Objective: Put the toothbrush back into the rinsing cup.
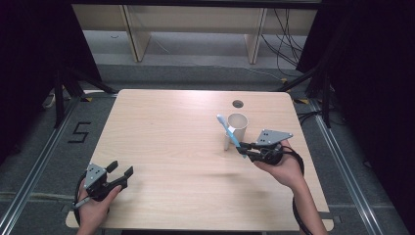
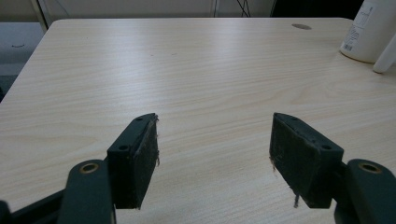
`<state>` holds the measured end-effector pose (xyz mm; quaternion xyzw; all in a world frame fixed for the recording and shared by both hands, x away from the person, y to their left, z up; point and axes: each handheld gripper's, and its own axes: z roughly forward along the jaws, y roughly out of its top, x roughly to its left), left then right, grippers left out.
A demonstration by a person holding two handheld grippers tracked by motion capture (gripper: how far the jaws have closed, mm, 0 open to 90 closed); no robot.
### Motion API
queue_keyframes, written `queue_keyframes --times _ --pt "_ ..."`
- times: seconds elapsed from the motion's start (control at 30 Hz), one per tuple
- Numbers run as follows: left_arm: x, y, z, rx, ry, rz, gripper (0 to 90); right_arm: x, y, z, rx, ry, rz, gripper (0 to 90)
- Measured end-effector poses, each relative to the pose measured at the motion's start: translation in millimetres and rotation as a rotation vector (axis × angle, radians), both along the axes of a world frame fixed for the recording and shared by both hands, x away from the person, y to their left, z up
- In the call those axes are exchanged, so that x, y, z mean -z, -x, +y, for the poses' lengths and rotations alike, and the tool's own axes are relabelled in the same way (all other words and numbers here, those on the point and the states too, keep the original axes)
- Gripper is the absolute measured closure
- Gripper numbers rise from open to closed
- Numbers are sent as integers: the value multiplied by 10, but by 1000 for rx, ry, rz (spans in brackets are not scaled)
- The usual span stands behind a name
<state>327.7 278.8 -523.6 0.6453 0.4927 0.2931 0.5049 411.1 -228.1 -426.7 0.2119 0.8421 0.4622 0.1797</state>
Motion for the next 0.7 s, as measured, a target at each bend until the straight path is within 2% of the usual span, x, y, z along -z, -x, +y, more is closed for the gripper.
queue_keyframes --times 0.1,0.13,0.2,0.23,0.27,0.37,0.4,0.47,0.5,0.57,0.6,0.67,0.7 --pt "0 2 4 0 -2 1 322 -1 4 3 15 -33 -1 794" --pt "0 1 4 1 -3 1 321 -4 0 1 20 -35 -17 794" --pt "0 -1 0 0 1 1 322 -7 10 5 27 -46 -8 794" --pt "0 0 0 -1 1 1 322 -1 11 14 37 -64 -15 794" --pt "0 0 0 -1 1 1 322 -5 2 8 39 -62 -41 794" --pt "0 0 1 0 2 0 322 5 27 30 62 -99 -16 794" --pt "0 1 6 2 -1 1 321 11 14 32 66 -106 -38 794" --pt "4 -4 5 2 5 -4 321 14 11 38 70 -110 -55 794" --pt "5 -4 5 1 7 -4 321 13 16 42 69 -119 -43 794" --pt "5 -4 5 3 4 -4 321 21 17 55 87 -139 -55 794" --pt "5 -5 2 2 9 -6 321 19 23 55 89 -143 -41 794" --pt "4 -3 6 2 5 -4 321 26 11 60 100 -162 -72 794" --pt "5 -3 6 2 7 -4 321 28 15 62 105 -170 -69 794"
